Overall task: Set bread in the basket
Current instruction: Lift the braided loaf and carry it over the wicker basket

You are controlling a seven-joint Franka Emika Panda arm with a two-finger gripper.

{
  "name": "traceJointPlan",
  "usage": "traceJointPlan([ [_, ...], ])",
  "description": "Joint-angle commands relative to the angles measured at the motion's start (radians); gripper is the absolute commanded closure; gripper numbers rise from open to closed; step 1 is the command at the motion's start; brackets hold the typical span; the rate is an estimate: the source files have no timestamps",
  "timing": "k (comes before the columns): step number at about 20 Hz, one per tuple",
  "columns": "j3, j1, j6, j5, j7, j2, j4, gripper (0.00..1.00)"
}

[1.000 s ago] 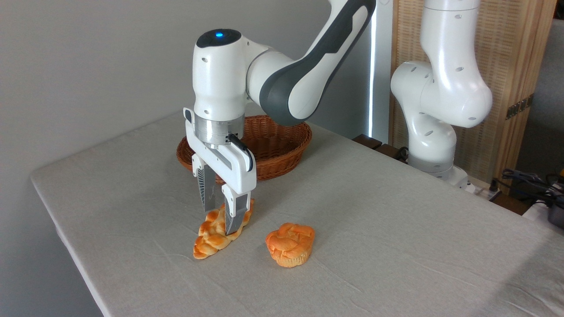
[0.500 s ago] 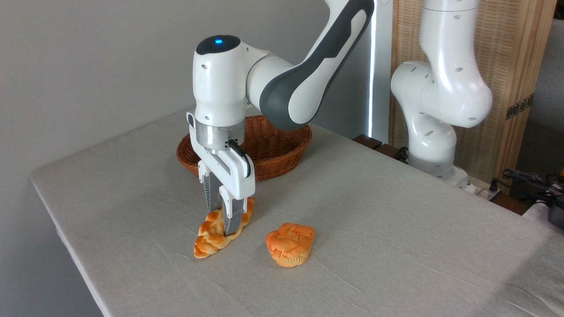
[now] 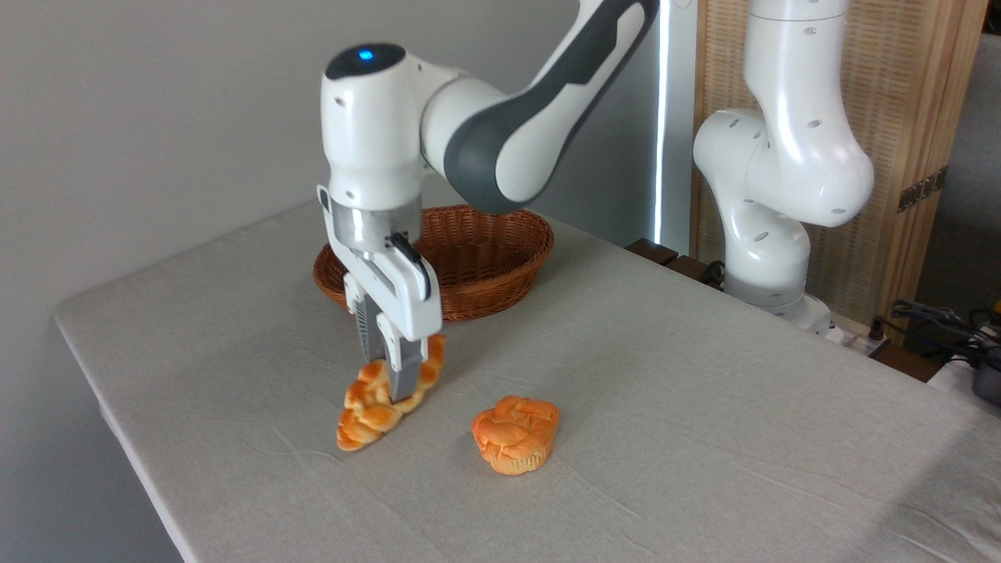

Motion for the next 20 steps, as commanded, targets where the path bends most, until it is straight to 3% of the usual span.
traceJointPlan([
  [1, 0.011, -0.009, -0.07, -0.018, 0.001, -0.017, 0.057, 0.92],
  [6, 0.0, -0.01, -0.265, -0.082, -0.002, -0.057, 0.187, 0.9],
  [8, -0.021, -0.045, -0.345, -0.13, -0.008, -0.112, 0.196, 0.85],
  [10, -0.079, -0.082, -0.367, -0.188, -0.033, -0.134, 0.187, 0.82],
  [12, -0.148, -0.105, -0.354, -0.19, -0.031, -0.127, 0.187, 0.84],
  [14, -0.194, -0.107, -0.351, -0.196, -0.033, -0.116, 0.181, 0.75],
  [15, -0.21, -0.107, -0.347, -0.196, -0.033, -0.104, 0.172, 0.65],
  [16, -0.214, -0.106, -0.339, -0.196, -0.033, -0.087, 0.172, 0.47],
  [18, -0.227, -0.107, -0.333, -0.195, -0.036, -0.053, 0.164, 0.27],
  [20, -0.242, -0.107, -0.325, -0.179, -0.034, -0.031, 0.141, 0.24],
])
